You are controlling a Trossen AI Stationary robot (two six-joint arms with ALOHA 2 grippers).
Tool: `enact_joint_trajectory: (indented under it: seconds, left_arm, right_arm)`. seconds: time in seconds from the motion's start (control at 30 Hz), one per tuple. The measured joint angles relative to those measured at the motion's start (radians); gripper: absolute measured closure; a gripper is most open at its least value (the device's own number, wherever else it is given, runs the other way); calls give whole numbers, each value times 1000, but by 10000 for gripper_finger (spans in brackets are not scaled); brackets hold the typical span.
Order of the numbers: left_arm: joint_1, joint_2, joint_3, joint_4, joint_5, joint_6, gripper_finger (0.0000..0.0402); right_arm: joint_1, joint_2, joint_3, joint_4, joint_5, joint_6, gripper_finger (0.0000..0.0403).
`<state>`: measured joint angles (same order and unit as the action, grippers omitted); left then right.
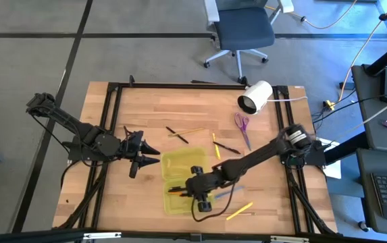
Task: Pick & place school supplies into a supply box
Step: Put the black pen into the yellow supplies box
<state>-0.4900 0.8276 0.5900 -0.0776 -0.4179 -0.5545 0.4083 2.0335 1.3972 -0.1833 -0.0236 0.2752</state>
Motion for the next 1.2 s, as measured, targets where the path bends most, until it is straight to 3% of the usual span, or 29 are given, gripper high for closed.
enact_joint_trajectory:
  seconds: [0.47,1.0,1.2]
  left_arm:
    - [0,0,0,-2,0,0,249]
    - [0,0,0,-2,0,-10,251]
    - [0,0,0,-2,0,-9,249]
  right_arm:
    - [-5,92,1,7,2,4,351]
    - [-5,94,0,7,3,8,347]
    - [-5,93,0,7,3,11,311]
